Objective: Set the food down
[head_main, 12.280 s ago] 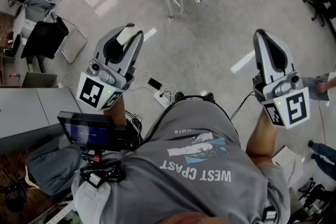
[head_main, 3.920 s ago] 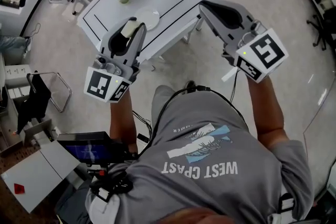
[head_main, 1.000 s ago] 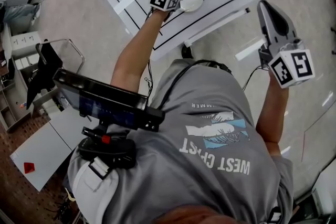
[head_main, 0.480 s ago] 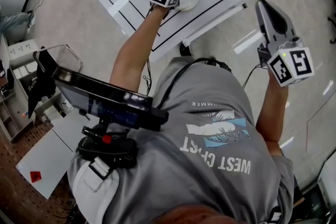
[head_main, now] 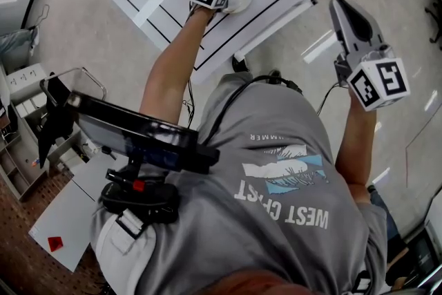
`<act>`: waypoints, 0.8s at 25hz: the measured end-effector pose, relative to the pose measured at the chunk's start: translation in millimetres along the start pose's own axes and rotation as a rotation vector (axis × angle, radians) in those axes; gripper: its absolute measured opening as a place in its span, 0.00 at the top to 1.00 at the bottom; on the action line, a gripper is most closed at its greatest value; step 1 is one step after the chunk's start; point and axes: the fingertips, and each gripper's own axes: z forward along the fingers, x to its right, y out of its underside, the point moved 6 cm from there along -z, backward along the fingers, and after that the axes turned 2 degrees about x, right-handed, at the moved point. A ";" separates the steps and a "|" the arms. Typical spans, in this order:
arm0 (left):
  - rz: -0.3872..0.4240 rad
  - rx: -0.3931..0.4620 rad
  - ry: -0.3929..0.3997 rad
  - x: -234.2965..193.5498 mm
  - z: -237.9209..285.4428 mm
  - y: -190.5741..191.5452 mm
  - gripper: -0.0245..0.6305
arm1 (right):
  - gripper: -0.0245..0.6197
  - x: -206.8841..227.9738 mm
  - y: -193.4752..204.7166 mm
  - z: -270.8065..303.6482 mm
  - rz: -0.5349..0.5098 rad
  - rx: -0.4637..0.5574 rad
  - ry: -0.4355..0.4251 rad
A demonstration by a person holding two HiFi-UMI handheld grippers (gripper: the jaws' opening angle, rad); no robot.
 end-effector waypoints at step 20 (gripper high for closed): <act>0.219 -0.081 -0.060 4.2 30.5 -1.7 0.81 | 0.95 16.2 7.8 6.7 0.019 -0.023 0.007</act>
